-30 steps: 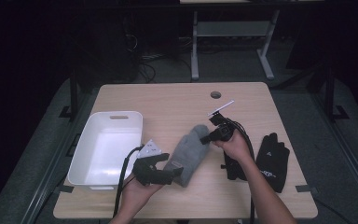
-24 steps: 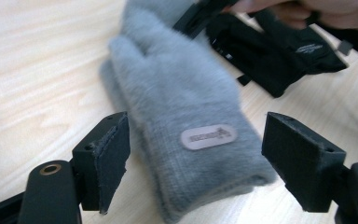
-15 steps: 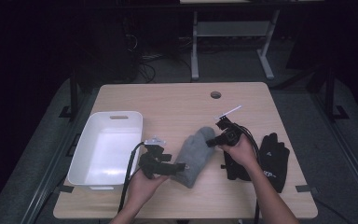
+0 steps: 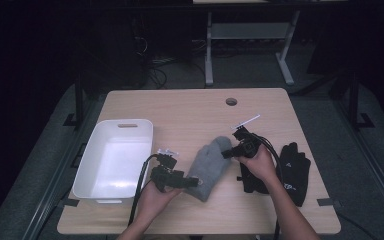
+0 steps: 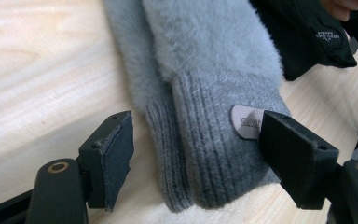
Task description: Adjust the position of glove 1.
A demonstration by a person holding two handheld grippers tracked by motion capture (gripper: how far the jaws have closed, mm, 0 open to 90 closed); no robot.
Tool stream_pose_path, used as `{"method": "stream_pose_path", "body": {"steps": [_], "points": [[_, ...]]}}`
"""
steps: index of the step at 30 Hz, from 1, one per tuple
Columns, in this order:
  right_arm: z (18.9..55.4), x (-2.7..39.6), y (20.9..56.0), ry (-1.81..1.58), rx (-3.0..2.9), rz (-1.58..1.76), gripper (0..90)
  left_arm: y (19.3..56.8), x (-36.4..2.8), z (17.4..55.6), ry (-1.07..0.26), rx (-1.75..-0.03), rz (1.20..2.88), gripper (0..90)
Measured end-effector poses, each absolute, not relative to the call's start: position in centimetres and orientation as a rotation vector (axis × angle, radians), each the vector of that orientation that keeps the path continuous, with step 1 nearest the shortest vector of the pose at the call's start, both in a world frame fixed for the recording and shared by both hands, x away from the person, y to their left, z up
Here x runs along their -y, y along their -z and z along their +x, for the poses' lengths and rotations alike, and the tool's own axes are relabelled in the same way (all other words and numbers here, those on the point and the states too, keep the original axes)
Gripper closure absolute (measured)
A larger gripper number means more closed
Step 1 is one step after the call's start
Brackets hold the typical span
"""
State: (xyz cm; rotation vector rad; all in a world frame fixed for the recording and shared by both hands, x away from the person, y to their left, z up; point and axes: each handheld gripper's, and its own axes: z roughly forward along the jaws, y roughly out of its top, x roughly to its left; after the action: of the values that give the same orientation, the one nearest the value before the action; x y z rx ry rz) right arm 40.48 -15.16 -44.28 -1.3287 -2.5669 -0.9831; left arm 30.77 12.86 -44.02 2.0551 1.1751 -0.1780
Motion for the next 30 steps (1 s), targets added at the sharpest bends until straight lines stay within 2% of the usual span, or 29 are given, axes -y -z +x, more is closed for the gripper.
{"method": "stream_pose_path", "body": {"steps": [11,14,20,22,26,30], "points": [[40.2,15.7,44.8,1.025,2.528,-1.346,76.1,45.5,-12.8,31.3,0.405,-1.216,1.991,32.9],[40.2,15.7,44.9,1.035,2.523,-1.352,73.5,45.4,-12.8,31.3,0.409,-1.189,2.006,39.7],[40.7,16.0,44.6,1.091,2.439,-1.404,51.7,45.3,-13.0,31.3,0.4,-1.16,2.009,46.3],[40.9,16.0,44.6,1.093,2.406,-1.425,48.7,45.4,-13.0,31.3,0.399,-1.152,2.009,47.1],[41.4,15.9,45.2,1.083,2.368,-1.454,50.8,45.3,-13.1,31.3,0.397,-1.144,2.012,48.3],[41.4,15.3,45.6,1.096,2.352,-1.447,65.9,45.2,-13.0,31.1,0.38,-1.143,2.016,48.4]]}}
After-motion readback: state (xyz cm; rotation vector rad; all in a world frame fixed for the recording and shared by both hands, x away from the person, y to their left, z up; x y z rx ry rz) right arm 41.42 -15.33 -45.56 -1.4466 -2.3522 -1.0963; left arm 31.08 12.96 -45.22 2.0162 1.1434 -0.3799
